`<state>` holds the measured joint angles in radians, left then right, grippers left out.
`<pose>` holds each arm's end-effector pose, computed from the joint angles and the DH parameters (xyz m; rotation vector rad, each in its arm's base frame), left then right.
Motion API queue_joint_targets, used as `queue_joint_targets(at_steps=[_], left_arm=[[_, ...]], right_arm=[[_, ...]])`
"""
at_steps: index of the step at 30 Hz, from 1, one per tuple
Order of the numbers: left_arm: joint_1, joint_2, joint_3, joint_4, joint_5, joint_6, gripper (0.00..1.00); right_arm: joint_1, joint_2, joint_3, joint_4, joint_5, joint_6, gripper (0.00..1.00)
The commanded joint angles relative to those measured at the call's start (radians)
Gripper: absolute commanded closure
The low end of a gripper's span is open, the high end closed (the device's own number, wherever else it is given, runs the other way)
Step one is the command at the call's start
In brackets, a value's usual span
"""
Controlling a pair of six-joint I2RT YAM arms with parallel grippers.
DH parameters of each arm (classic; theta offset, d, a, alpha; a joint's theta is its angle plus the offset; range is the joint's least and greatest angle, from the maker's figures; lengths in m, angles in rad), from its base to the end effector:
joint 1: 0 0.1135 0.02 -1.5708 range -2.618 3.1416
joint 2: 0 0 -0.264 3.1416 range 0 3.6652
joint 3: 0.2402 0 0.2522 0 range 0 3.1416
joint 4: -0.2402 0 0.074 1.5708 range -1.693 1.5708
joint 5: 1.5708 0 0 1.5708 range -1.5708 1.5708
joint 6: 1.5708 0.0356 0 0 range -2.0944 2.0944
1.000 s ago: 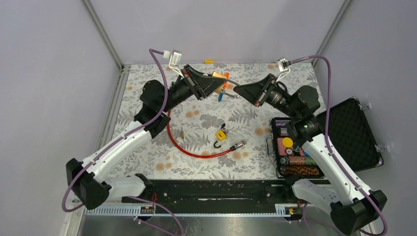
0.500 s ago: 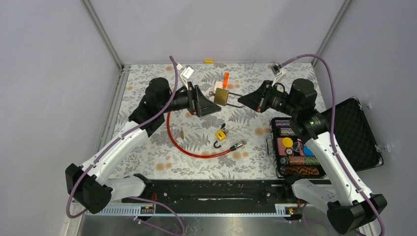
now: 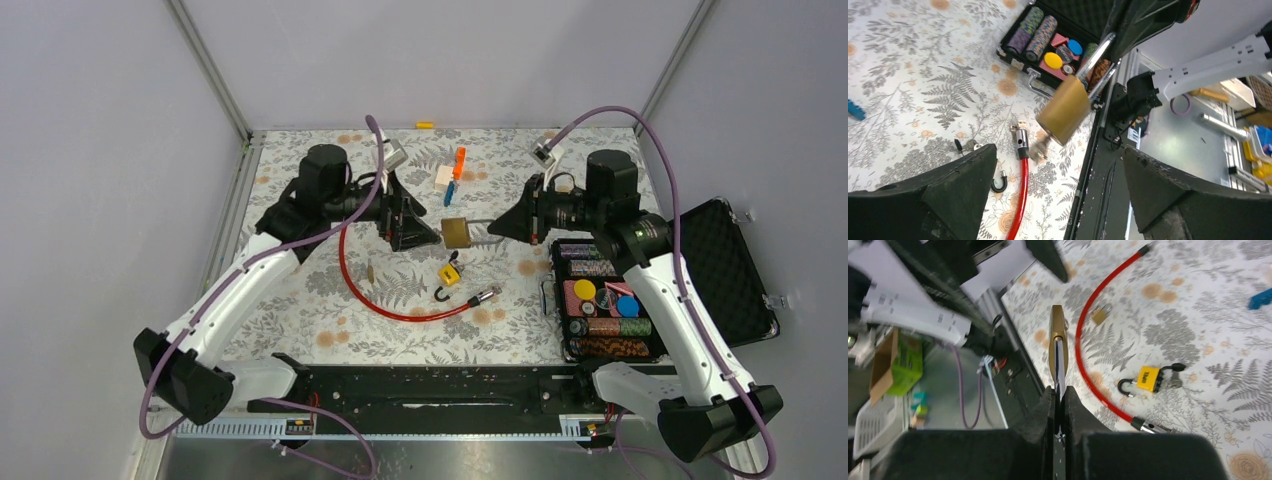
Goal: Lock with the key
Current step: Lock the lock.
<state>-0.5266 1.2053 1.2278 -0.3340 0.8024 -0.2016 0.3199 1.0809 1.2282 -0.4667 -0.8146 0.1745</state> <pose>0.2147 -0.1544 0.3953 0.8810 1.7682 -1.2379 0.2033 0.0946 0.4108 -0.7080 1.7995 1.0987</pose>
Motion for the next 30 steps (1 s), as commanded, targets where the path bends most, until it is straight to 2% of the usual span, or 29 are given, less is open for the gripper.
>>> queue_joint_targets(at_steps=[1,5,8,11,12,13,16,17,18,19,20,24,25,28,30], left_arm=[[-0.029,0.079,0.075,-0.051,0.148,0.156,0.06],[-0.131,0.163,0.171,-0.188,0.105,0.278,0.08],[-0.18,0.226,0.236,-0.288,0.118,0.36,0.17],[-0.19,0.277,0.286,-0.351,0.135,0.395,0.42],[-0.19,0.288,0.296,-0.373,0.147,0.41,0.46],[-0.189,0.298,0.302,-0.388,0.159,0.425,0.56],[-0.19,0.306,0.302,-0.403,0.192,0.449,0.93],[-0.188,0.306,0.302,-0.402,0.202,0.45,1.0],[-0.188,0.302,0.299,-0.388,0.204,0.437,1.0],[-0.189,0.296,0.292,-0.351,0.204,0.413,1.0],[-0.19,0.284,0.281,-0.3,0.199,0.376,1.0],[-0.177,0.21,0.176,0.023,0.087,0.102,1.0],[-0.169,0.189,0.135,0.115,0.062,0.025,1.0],[-0.148,0.131,0.059,0.362,-0.021,-0.172,1.0],[-0.145,0.093,0.016,0.484,-0.116,-0.255,1.0]], right_arm=[[0.006,-0.005,0.038,-0.035,-0.246,-0.167,1.0],[0.027,-0.011,0.019,-0.039,-0.262,-0.217,1.0],[0.035,0.007,0.024,-0.058,-0.265,-0.232,1.0],[0.037,0.023,0.025,-0.062,-0.26,-0.242,1.0],[0.038,0.026,0.026,-0.058,-0.257,-0.24,1.0],[0.038,0.03,0.027,-0.053,-0.252,-0.231,1.0],[0.038,0.026,0.015,-0.005,-0.223,-0.184,1.0],[0.038,0.018,0.006,0.024,-0.205,-0.139,1.0],[0.037,0.007,-0.008,0.06,-0.187,-0.104,1.0],[0.036,-0.006,-0.024,0.1,-0.174,-0.066,0.97],[0.036,-0.019,-0.04,0.146,-0.164,-0.025,0.87],[0.036,-0.083,-0.12,0.33,-0.082,0.14,0.34],[0.036,-0.103,-0.149,0.393,-0.04,0.197,0.24],[0.036,-0.167,-0.237,0.573,0.066,0.317,0.08],[0.036,-0.206,-0.299,0.691,0.136,0.373,0.03]])
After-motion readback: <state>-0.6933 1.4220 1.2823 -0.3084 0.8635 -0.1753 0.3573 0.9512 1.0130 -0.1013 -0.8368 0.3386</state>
